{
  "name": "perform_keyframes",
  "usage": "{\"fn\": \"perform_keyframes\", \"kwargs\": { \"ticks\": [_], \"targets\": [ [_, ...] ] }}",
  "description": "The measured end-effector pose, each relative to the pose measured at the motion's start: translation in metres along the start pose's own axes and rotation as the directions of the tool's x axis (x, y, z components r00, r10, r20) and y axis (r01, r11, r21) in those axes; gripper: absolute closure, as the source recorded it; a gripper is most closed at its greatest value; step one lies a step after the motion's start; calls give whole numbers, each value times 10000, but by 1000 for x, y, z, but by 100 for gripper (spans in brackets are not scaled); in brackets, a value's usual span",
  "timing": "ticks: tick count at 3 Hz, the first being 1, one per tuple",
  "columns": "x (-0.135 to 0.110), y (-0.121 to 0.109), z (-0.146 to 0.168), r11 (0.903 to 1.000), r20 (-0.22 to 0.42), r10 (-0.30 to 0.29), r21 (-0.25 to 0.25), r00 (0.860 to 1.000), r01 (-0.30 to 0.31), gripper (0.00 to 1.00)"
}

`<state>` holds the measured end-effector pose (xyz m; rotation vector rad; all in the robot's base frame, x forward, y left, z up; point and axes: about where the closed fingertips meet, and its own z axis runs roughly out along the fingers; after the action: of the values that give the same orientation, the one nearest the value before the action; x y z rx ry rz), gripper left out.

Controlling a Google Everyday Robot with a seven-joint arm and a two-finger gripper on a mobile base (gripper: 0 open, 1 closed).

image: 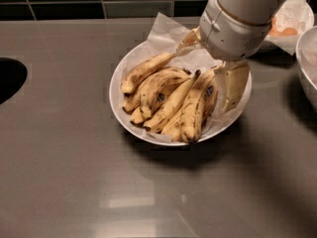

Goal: Pick banana from white bowl

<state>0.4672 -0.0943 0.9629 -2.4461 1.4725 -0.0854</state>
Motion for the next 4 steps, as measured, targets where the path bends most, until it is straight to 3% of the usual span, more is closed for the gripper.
{"fn": "perform_keyframes", "kwargs": {
  "ticks": [4],
  "targets": [
    [8, 1, 20, 9993, 193, 99, -358, 9998, -92, 30]
  ]
}}
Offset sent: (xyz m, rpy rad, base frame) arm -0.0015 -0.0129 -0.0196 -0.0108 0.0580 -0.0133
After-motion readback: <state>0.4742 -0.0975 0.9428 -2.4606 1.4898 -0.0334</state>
